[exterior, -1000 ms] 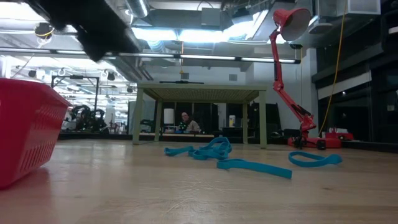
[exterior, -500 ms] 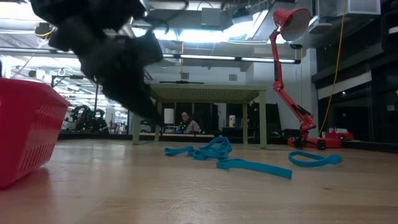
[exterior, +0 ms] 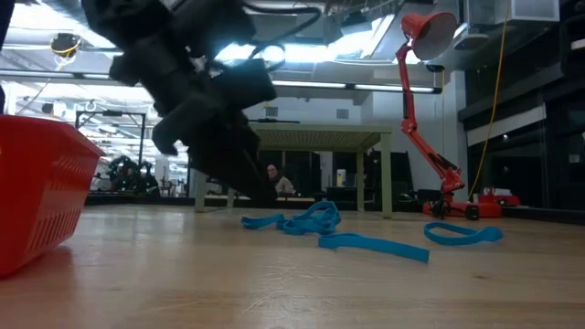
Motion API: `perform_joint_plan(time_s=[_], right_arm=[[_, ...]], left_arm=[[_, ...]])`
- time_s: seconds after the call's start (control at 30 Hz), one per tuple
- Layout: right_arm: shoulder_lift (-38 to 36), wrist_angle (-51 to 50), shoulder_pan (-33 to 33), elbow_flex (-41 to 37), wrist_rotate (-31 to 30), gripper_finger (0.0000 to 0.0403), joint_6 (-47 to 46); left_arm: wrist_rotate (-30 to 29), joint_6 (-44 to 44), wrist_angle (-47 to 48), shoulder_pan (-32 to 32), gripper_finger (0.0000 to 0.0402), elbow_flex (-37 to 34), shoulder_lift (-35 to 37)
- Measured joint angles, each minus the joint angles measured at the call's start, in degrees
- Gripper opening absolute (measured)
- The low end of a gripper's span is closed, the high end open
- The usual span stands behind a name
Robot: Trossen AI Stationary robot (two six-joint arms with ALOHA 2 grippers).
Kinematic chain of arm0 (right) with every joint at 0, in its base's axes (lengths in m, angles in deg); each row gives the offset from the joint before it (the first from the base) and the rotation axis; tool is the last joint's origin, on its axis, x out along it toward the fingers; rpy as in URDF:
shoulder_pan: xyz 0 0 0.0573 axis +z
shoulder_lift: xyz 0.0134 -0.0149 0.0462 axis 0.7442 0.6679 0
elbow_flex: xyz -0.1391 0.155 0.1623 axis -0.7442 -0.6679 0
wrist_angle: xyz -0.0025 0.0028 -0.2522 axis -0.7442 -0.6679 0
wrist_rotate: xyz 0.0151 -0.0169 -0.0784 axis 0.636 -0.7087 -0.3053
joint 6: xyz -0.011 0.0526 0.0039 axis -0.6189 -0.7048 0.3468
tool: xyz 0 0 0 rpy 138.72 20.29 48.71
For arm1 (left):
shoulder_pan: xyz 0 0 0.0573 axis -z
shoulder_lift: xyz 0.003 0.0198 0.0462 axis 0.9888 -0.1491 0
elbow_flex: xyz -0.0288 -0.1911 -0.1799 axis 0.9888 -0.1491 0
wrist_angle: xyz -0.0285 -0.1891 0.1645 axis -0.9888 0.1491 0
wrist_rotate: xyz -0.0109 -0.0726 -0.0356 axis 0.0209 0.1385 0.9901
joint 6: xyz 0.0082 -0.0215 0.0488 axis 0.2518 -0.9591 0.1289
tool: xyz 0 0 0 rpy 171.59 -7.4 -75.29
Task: Pick & Place Office Desk Supplies
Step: Put the blue rubber band into the red bin
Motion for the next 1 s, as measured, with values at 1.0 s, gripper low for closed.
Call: perform_joint_plan(time_s=[1.0], right_arm=[[-0.02,0.01,0.02,-0.02,0.0,0.0194,-0.01]], left_arm=[[6.34,6.79,8.12,-6.84,0.0105,5.14,-6.74]])
